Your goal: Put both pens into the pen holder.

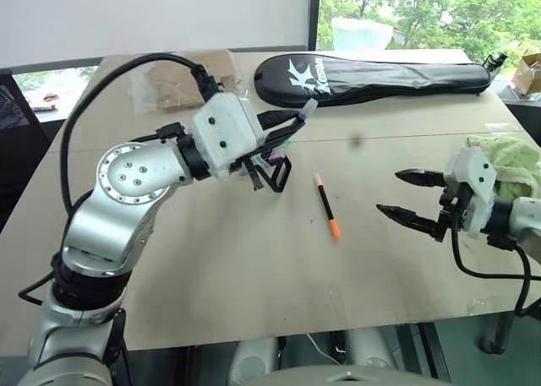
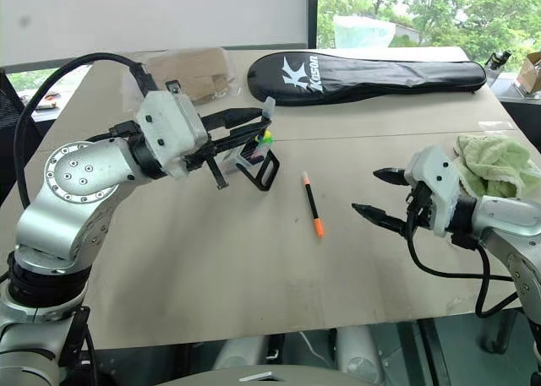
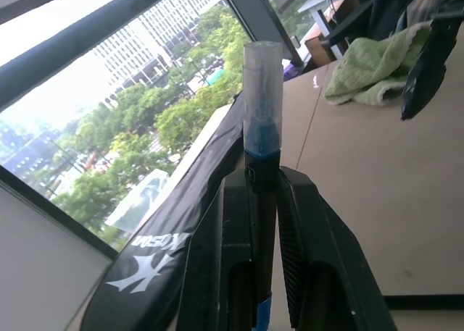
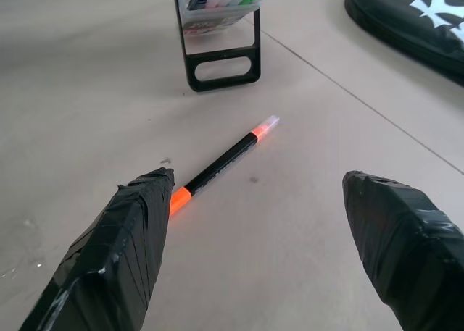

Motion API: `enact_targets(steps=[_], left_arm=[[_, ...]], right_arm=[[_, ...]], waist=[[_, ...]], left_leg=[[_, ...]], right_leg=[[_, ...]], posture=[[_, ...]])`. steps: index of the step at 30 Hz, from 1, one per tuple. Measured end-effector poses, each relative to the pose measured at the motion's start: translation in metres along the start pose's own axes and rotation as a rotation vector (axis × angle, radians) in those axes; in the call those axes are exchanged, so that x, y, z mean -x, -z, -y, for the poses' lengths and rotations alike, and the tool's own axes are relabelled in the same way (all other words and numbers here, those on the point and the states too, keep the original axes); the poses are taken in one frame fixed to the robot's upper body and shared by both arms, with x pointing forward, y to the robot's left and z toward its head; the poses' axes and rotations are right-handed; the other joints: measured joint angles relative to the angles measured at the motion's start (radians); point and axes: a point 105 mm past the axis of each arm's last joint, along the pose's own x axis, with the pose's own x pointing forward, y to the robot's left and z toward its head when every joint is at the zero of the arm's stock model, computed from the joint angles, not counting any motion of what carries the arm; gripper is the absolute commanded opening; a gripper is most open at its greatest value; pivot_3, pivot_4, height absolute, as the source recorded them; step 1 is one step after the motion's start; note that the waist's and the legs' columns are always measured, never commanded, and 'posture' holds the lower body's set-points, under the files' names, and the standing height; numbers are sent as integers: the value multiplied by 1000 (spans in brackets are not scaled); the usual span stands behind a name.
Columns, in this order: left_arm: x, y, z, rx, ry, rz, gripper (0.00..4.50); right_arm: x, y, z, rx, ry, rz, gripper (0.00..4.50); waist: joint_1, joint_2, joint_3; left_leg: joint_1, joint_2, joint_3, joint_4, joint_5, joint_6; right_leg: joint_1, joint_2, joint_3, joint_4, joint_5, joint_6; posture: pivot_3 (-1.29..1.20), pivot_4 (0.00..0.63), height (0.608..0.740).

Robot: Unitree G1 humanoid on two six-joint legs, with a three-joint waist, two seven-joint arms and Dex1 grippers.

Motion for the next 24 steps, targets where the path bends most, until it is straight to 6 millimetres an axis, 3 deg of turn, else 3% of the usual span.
enact_targets(steps=[6,12,19,21,22,24], left_arm=[[-2,24,7,-72,0,-87,0],[-7,34,12,-42,-3,-109,0],[-10,49,16,-21,-3,-168,0],[-9,58,15,-1,-9,-207,918],[-8,60,15,7,-10,-217,1085],[-7,65,14,31,-16,-243,1893]], right_arm=[[0,0,0,7,7,6,3951],[1,1,-2,17,1,18,3951],[2,-14,-10,74,-13,95,3951],[2,-15,-10,77,-7,99,4049],[2,-15,-9,77,-3,100,4049],[1,-15,-9,72,4,98,4049]], waist=[[0,0,0],[0,0,0],[0,0,0],[0,0,0],[0,0,0],[0,0,0]], left_leg=[[-1,0,0,0,0,0],[0,0,0,0,0,0],[0,0,-1,0,0,0],[0,0,-1,0,0,0],[0,0,-1,1,0,0],[0,0,-1,1,0,0]], right_leg=[[0,0,0,0,0,0],[0,0,0,0,0,0],[0,0,-1,1,2,4],[0,0,-1,1,2,4],[0,0,-1,1,2,4],[0,0,-1,1,2,4]], posture=[[0,150,740],[0,150,740],[0,150,740],[0,150,740],[0,150,740],[0,150,740]])
